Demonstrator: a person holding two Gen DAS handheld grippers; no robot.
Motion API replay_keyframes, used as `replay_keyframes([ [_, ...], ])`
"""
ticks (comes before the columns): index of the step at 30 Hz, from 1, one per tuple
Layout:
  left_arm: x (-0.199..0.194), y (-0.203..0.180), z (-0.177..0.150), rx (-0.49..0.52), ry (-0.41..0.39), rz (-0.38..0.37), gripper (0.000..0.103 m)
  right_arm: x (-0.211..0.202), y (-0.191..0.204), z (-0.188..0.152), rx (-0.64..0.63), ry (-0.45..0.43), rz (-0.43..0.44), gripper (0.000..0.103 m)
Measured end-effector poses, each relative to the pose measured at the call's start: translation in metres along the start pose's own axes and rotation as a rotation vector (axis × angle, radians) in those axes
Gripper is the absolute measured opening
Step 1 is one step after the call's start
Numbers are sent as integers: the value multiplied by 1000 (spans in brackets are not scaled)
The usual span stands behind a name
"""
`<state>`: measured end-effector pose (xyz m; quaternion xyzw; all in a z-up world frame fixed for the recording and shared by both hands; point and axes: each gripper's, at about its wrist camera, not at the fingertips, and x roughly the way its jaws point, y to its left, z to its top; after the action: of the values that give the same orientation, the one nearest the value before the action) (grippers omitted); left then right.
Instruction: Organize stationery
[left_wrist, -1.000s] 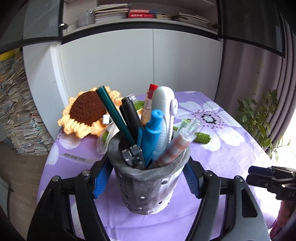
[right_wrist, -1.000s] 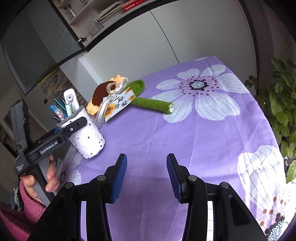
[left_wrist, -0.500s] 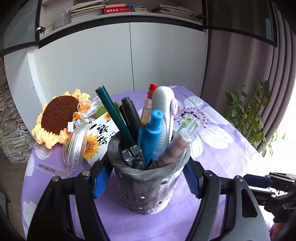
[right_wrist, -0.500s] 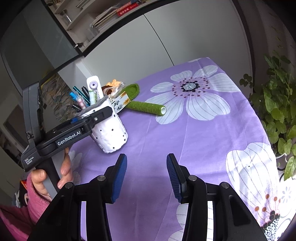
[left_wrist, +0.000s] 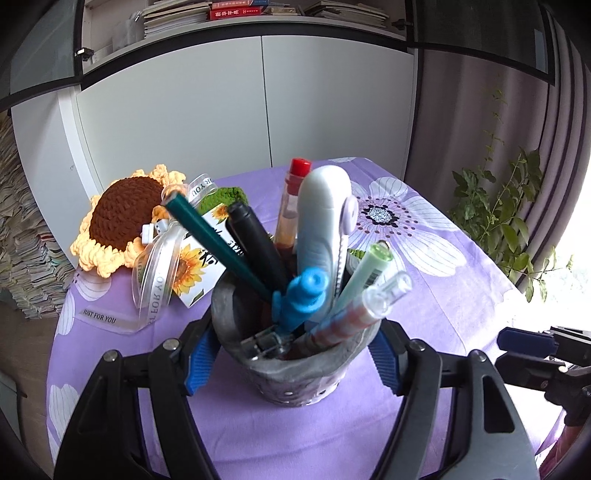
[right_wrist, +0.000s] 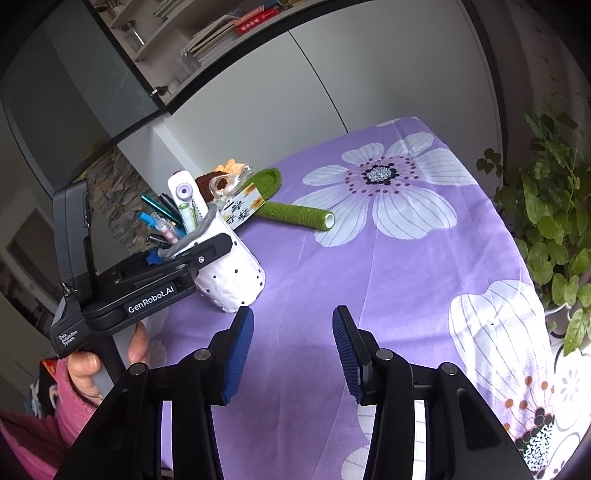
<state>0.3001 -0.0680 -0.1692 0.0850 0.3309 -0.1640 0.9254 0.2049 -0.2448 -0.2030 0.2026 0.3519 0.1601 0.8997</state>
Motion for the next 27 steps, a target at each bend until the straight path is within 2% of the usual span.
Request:
replay_keyframes([
  [2, 1, 0, -2, 1, 10, 4, 72, -4, 0, -1, 7, -1, -9, 46],
  [4, 2, -1, -3, 10, 29, -1, 81, -9, 1, -1, 13, -5, -15, 46],
  [5, 2, -2, -4, 17, 36, 4, 83, -11, 1, -2, 13, -7, -17, 46],
  [9, -3, -2, -10, 26, 43, 29, 84, -21, 7, -4, 5, -16, -35, 46],
  [14, -23, 3, -14, -17, 47, 30, 88, -31, 18, -6, -16, -19, -63, 46],
  [22, -92, 1, -15, -19, -37, 70, 88, -55, 52, -12, -98, -45, -121, 47],
  [24, -118, -2, -14, -20, -85, 70, 89, -65, 60, -12, -106, -67, -126, 58],
  [25, -135, -3, -14, -21, -117, 71, 89, -73, 67, -13, -117, -92, -127, 59],
  [26, -145, -5, -15, -21, -135, 72, 91, -80, 73, -13, -129, -112, -127, 60],
  [27, -158, -6, -17, -23, -156, 79, 100, -87, 79, -14, -146, -130, -127, 60],
])
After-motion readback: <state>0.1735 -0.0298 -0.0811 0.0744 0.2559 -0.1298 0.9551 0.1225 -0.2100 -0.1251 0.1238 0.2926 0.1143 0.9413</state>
